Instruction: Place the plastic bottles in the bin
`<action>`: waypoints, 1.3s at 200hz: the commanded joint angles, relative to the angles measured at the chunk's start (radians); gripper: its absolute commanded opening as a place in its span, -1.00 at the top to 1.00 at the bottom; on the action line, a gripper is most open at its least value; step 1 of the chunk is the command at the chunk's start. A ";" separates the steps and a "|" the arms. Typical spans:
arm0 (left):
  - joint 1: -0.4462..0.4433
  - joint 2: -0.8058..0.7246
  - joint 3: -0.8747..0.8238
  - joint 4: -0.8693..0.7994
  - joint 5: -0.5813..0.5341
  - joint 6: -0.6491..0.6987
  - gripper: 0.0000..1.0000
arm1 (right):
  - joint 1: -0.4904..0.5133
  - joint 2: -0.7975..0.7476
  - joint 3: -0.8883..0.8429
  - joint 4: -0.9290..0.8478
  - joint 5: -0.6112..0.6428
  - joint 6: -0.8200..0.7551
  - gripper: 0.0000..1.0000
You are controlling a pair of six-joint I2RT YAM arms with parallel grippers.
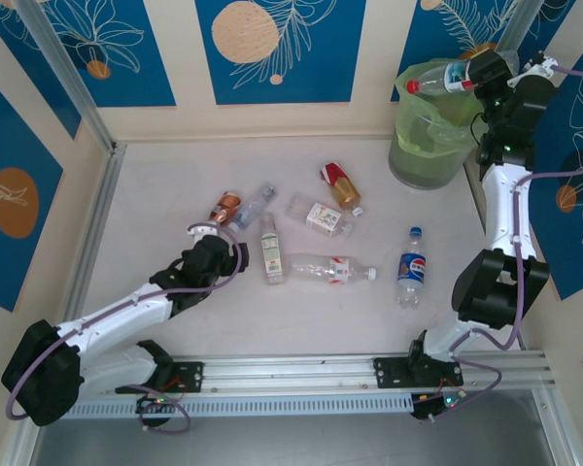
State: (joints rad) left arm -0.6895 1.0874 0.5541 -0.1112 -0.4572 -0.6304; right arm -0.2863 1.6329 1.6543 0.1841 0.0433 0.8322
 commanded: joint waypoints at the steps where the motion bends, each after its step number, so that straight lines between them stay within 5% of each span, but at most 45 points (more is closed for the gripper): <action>1: 0.003 -0.005 0.008 0.014 -0.020 -0.017 -0.99 | 0.022 -0.005 0.022 0.091 0.206 -0.110 -0.03; 112: 0.002 0.082 0.035 0.009 0.013 -0.038 -0.99 | 0.247 0.088 0.001 0.069 0.413 -0.786 -0.04; 153: 0.003 0.091 0.042 -0.011 0.037 -0.035 -0.99 | 0.210 0.197 0.100 -0.117 0.430 -0.726 -0.05; 260: 0.002 0.125 0.041 -0.010 0.041 -0.060 -0.99 | 0.125 0.583 0.735 -0.732 0.273 -0.662 -0.25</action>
State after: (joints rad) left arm -0.6895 1.1954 0.5659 -0.1154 -0.4263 -0.6724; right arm -0.1555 2.1616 2.2879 -0.3988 0.3676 0.1509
